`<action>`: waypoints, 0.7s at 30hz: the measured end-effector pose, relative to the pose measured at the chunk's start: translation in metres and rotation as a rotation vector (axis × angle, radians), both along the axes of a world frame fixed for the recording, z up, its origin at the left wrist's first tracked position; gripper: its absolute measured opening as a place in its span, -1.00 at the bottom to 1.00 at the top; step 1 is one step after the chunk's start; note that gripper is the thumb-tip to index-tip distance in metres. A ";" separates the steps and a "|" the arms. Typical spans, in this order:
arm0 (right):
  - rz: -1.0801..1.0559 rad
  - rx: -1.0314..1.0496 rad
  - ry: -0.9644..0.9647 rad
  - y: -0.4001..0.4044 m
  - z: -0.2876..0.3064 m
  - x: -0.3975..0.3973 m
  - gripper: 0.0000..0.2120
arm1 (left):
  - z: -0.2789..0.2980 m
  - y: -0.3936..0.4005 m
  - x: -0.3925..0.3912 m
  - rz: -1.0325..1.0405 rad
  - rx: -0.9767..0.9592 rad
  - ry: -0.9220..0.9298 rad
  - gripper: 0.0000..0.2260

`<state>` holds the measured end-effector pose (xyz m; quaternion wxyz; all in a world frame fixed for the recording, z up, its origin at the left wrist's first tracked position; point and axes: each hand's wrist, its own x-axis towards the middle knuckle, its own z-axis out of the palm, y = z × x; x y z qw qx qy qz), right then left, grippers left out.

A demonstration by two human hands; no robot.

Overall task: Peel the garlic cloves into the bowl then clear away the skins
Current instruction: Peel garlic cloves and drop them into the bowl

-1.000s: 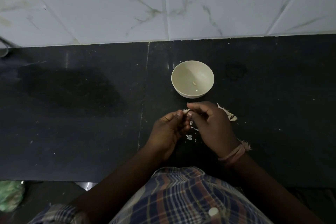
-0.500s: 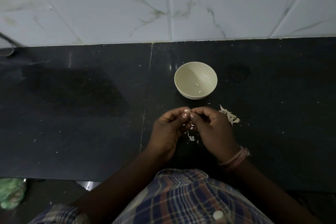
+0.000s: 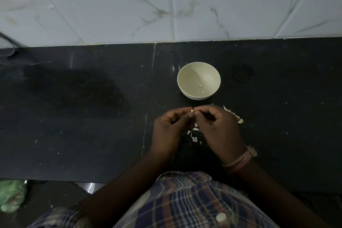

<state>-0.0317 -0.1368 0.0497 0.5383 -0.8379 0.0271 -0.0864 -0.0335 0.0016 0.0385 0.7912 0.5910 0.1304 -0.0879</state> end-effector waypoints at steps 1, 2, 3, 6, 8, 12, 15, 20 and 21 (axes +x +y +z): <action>-0.008 0.003 0.008 0.000 0.000 0.000 -0.92 | 0.001 0.000 -0.001 0.000 0.001 0.000 -0.85; -0.013 0.004 0.012 0.000 0.000 0.000 -0.93 | 0.002 0.000 -0.001 -0.002 0.004 -0.001 -0.85; -0.013 0.002 0.013 0.000 0.000 0.001 -0.94 | 0.003 0.001 -0.002 -0.005 0.013 -0.005 -0.86; 0.000 -0.016 0.004 -0.001 0.001 -0.001 -0.96 | 0.003 0.003 -0.003 -0.014 0.047 -0.024 -0.86; 0.018 -0.057 -0.023 -0.003 0.001 -0.002 -0.96 | 0.005 0.005 -0.002 -0.026 0.076 -0.053 -0.84; 0.106 -0.146 -0.083 -0.008 0.006 0.000 -0.93 | 0.011 0.009 0.000 -0.085 0.165 -0.140 -0.84; 0.131 -0.157 -0.088 -0.009 0.008 0.001 -0.90 | 0.011 0.012 0.001 -0.113 0.178 -0.157 -0.84; 0.124 -0.164 -0.040 -0.007 0.005 -0.002 -0.87 | 0.013 0.013 -0.004 -0.158 0.197 -0.155 -0.86; 0.111 -0.162 -0.035 -0.006 0.005 -0.003 -0.84 | 0.012 0.013 -0.005 -0.160 0.201 -0.151 -0.86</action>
